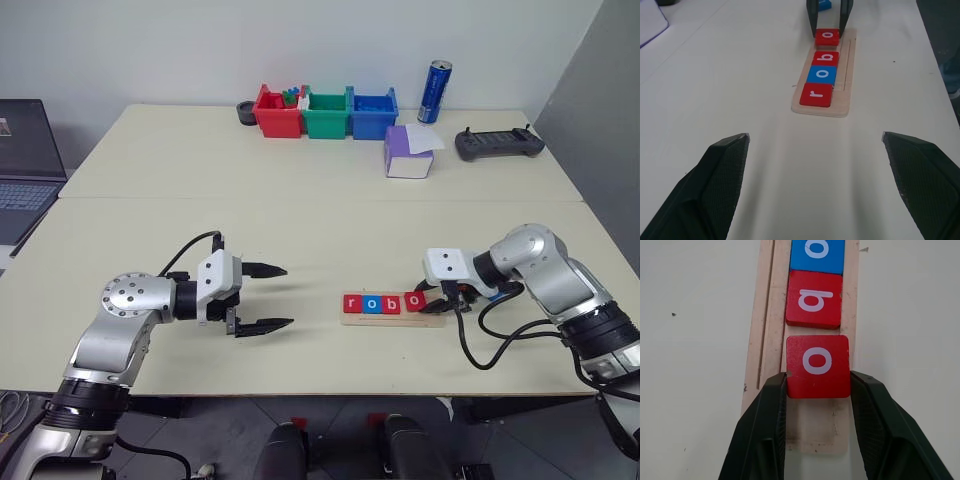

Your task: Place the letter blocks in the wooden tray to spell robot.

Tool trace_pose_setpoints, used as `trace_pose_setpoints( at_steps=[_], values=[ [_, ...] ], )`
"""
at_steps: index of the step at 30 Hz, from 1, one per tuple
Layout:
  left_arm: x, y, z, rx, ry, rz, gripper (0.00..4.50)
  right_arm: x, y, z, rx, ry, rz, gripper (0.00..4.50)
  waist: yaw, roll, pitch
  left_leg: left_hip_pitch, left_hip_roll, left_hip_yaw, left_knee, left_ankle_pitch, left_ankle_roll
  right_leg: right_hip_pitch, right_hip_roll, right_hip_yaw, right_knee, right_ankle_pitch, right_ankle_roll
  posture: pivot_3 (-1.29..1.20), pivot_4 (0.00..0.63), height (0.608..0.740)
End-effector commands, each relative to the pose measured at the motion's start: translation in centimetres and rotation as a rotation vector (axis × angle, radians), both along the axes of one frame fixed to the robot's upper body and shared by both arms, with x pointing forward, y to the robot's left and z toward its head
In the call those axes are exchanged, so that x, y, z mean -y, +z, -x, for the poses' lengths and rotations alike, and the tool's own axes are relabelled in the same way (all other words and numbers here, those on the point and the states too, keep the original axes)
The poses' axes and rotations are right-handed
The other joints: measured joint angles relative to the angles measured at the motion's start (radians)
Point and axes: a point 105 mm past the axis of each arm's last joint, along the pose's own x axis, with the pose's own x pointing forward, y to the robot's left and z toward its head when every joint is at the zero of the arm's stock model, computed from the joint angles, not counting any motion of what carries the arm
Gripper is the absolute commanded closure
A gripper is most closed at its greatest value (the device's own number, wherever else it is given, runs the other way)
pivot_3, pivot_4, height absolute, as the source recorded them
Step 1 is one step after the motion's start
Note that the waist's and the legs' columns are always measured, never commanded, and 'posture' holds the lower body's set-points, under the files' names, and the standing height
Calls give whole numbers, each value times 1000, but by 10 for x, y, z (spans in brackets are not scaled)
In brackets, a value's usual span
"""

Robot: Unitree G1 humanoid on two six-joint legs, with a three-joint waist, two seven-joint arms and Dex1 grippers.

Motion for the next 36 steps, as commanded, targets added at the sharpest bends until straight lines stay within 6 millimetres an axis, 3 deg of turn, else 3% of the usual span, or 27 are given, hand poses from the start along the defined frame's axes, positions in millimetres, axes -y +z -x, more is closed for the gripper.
trace_pose_setpoints(
  at_steps=[1, 36],
  values=[
    [1, 12, 2, 46, -10, 3, 0, -5, 10, -3, 47, 23, 1, 3049, 0, 0, 0, 0, 0, 0, 0, 0, 0, 0, 0, 0, 0, 0, 0, 0, 150, 740],
    [-5, 9, 3, 43, 13, 2, 0, -17, 10, 2, -46, -11, 14, 3049, 0, 0, 0, 0, 0, 0, 0, 0, 0, 0, 0, 0, 0, 0, 0, 0, 150, 740]
  ],
)
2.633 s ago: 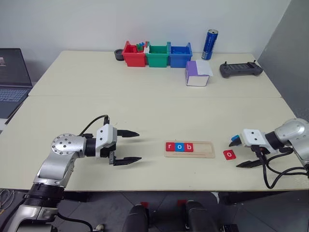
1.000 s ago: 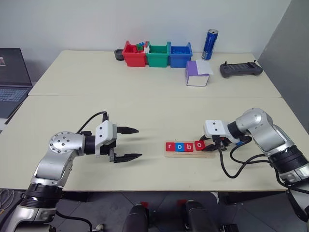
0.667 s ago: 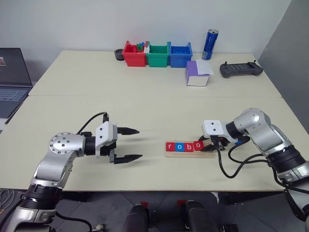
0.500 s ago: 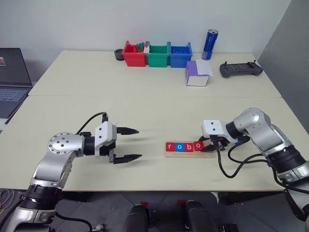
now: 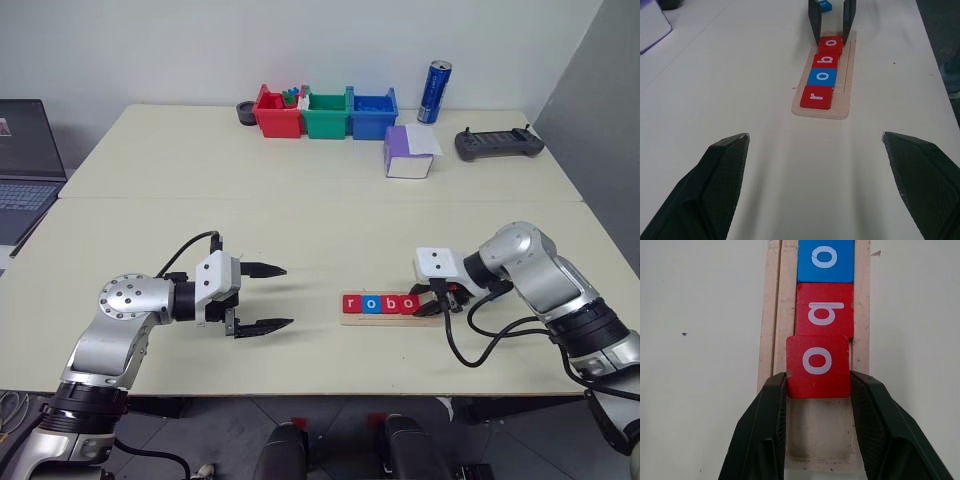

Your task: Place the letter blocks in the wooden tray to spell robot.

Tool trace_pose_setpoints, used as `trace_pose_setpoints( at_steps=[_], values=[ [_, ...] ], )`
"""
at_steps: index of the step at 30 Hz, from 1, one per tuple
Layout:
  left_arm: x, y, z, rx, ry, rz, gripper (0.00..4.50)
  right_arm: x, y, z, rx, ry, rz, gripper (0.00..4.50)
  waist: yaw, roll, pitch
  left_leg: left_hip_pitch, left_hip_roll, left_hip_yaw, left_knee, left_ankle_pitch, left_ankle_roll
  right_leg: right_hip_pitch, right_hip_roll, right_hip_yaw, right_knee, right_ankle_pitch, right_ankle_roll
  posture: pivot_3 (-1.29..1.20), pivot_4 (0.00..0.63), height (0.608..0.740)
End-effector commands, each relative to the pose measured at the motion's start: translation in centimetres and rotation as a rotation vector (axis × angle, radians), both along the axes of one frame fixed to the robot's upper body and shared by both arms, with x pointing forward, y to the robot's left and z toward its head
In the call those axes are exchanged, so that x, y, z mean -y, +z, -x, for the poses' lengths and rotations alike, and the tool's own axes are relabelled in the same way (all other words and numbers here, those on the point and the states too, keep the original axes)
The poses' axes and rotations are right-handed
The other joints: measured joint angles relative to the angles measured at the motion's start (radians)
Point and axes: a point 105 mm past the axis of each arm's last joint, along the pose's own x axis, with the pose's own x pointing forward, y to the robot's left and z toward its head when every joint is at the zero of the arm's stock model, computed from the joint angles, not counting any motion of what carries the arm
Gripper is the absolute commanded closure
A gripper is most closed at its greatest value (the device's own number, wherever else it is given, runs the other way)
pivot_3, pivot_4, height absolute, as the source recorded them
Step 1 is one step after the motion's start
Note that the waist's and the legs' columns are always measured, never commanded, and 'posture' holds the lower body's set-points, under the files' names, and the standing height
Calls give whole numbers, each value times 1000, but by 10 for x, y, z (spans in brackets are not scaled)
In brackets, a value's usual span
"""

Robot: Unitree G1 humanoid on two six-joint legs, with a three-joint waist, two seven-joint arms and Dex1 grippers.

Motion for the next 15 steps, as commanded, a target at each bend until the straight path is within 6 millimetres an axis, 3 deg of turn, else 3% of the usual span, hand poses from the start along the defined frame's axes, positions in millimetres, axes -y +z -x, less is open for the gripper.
trace_pose_setpoints(
  at_steps=[1, 15],
  values=[
    [-4, 7, 0, 31, 13, 2, 0, -6, 9, -2, 24, 22, -7, 3049, 0, 0, 0, 0, 0, 0, 0, 0, 0, 0, 0, 0, 0, 0, 0, 0, 150, 740],
    [-3, 9, 0, 34, 13, 1, 0, -2, 7, -3, 26, 7, 3, 3049, 0, 0, 0, 0, 0, 0, 0, 0, 0, 0, 0, 0, 0, 0, 0, 0, 150, 740]
  ],
)
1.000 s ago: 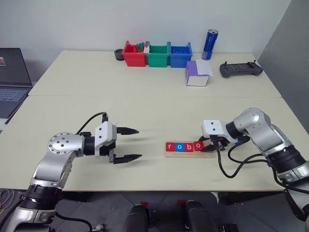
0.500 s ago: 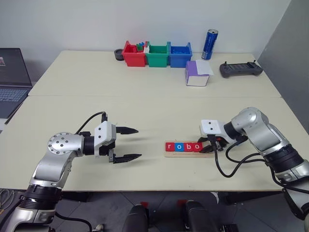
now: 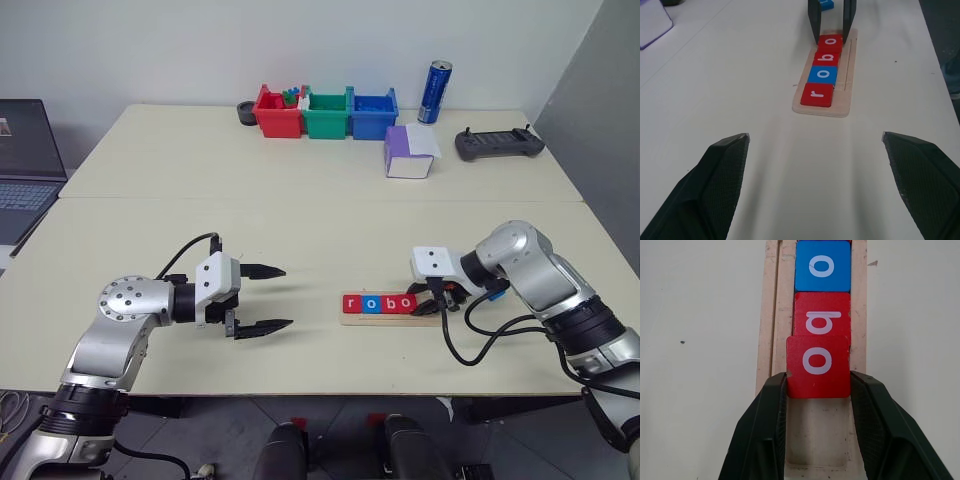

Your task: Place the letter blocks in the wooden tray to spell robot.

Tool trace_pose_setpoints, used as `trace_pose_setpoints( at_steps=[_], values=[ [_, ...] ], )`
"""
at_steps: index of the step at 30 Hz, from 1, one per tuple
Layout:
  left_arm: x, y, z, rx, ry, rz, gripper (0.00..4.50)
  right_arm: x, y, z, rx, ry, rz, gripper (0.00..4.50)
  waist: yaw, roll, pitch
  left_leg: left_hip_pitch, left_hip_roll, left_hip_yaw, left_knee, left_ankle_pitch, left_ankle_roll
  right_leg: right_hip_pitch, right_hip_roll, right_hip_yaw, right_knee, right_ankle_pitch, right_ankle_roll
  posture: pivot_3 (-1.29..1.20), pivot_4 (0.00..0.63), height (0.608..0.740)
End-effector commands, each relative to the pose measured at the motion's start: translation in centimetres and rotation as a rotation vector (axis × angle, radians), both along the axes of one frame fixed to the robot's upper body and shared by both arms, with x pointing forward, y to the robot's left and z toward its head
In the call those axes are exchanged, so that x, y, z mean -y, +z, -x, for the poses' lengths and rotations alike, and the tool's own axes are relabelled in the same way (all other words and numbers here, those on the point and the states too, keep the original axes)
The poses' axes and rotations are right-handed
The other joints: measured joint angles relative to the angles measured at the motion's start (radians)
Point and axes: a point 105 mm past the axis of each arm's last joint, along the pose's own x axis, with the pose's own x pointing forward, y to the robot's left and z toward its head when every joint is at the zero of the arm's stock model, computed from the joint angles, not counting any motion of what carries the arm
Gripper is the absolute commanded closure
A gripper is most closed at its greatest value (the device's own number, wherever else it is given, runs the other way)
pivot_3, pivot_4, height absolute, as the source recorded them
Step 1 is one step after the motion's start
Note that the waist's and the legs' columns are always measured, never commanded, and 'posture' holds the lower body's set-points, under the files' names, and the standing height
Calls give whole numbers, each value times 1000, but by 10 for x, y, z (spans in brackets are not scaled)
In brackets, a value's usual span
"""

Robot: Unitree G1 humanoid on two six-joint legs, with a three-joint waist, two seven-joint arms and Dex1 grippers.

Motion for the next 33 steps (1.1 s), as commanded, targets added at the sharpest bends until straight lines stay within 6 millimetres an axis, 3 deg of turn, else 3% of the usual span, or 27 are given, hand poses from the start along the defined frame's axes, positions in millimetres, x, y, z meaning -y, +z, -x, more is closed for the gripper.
trace_pose_setpoints(
  at_steps=[1, 32, 33],
  values=[
    [-2, 12, -1, 43, 2, -1, 0, 3, 8, -2, 28, 0, 2, 3049, 0, 0, 0, 0, 0, 0, 0, 0, 0, 0, 0, 0, 0, 0, 0, 0, 150, 740],
    [-7, 9, -2, 41, 17, -6, 0, 3, 6, -2, 10, -2, 3, 3049, 0, 0, 0, 0, 0, 0, 0, 0, 0, 0, 0, 0, 0, 0, 0, 0, 150, 740],
    [-8, 9, -2, 41, 18, -7, 0, 2, 6, -2, 8, -6, -1, 2699, 0, 0, 0, 0, 0, 0, 0, 0, 0, 0, 0, 0, 0, 0, 0, 0, 150, 740]
  ],
)
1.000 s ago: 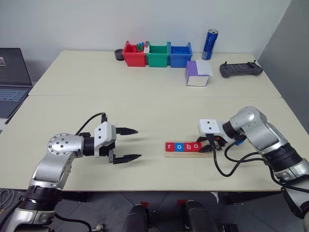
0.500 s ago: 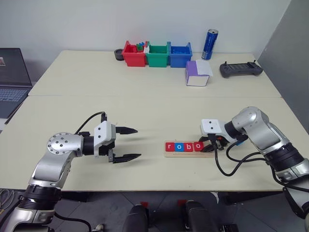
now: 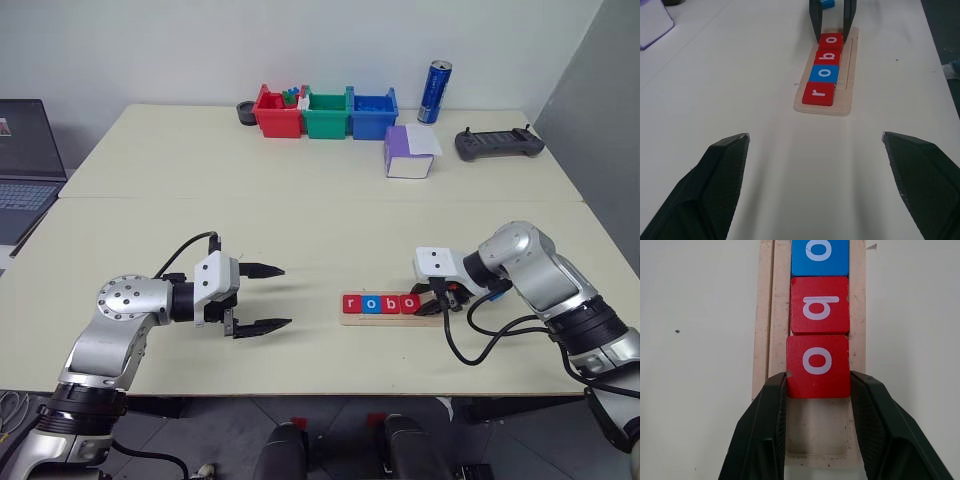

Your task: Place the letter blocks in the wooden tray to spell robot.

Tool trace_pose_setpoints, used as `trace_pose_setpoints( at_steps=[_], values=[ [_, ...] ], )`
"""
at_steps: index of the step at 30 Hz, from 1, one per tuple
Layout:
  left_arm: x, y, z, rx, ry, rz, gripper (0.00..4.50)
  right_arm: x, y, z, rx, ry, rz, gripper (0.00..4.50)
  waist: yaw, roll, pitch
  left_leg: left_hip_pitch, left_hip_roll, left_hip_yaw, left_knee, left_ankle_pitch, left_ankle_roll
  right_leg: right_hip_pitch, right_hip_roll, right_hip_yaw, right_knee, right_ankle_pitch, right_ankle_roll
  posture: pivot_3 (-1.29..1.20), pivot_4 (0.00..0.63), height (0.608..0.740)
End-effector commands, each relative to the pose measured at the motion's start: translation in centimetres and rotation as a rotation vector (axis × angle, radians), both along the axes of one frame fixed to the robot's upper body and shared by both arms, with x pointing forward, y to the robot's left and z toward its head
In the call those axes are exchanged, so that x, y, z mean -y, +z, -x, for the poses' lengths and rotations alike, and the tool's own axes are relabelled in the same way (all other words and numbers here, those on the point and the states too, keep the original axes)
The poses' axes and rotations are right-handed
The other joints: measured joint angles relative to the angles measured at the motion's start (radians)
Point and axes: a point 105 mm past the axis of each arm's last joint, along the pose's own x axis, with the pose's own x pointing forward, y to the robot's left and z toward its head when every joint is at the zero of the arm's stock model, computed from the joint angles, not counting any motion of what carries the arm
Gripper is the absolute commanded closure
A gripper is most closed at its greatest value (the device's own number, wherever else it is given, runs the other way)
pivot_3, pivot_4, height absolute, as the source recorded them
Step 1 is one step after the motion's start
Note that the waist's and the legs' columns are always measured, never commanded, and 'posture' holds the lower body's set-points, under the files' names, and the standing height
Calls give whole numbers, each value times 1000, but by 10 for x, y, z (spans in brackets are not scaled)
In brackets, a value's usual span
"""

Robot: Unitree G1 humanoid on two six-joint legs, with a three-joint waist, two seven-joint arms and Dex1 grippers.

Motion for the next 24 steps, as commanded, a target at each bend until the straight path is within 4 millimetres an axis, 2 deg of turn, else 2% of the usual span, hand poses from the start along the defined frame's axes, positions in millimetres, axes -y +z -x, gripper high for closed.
trace_pose_setpoints(
  at_steps=[1, 8, 13, 16, 19, 22, 24],
  values=[
    [-7, 8, -2, 35, 16, 0, 0, -3, 9, -1, 14, 7, -15, 2290, 0, 0, 0, 0, 0, 0, 0, 0, 0, 0, 0, 0, 0, 0, 0, 0, 150, 740],
    [-7, 8, -1, 39, 16, -2, 0, -3, 19, -3, 24, 0, -45, 23, 0, 0, 0, 0, 0, 0, 0, 0, 0, 0, 0, 0, 0, 0, 0, 0, 150, 740],
    [-7, 9, -2, 41, 16, -2, 0, 3, 39, 1, 50, 8, -96, 23, 0, 0, 0, 0, 0, 0, 0, 0, 0, 0, 0, 0, 0, 0, 0, 0, 150, 740],
    [-7, 9, -2, 41, 16, -2, 0, 15, 47, 4, 56, -20, -120, 23, 1, 0, 0, -1, 0, 0, 0, 0, 0, 0, 0, 0, 0, 0, 0, 0, 150, 740],
    [-7, 8, -3, 38, 14, -3, 0, 33, 44, 7, 41, -69, -110, 23, 2, 0, 0, -1, 0, 0, 0, 0, 0, 0, 0, 0, -1, 0, 0, 0, 150, 740],
    [-6, 7, -3, 37, 9, -1, 0, 40, 36, 10, 28, -85, -93, 23, 1, 0, 0, -1, 0, 0, 0, 0, 0, 0, 0, 0, -1, 0, 0, 0, 150, 740],
    [-4, 7, -4, 38, 4, 0, 0, 38, 32, 6, 22, -123, -120, 412, -1, 0, 0, -1, 0, 0, 0, 0, 0, 0, 0, 0, 0, 0, 0, 0, 150, 740]
  ],
)
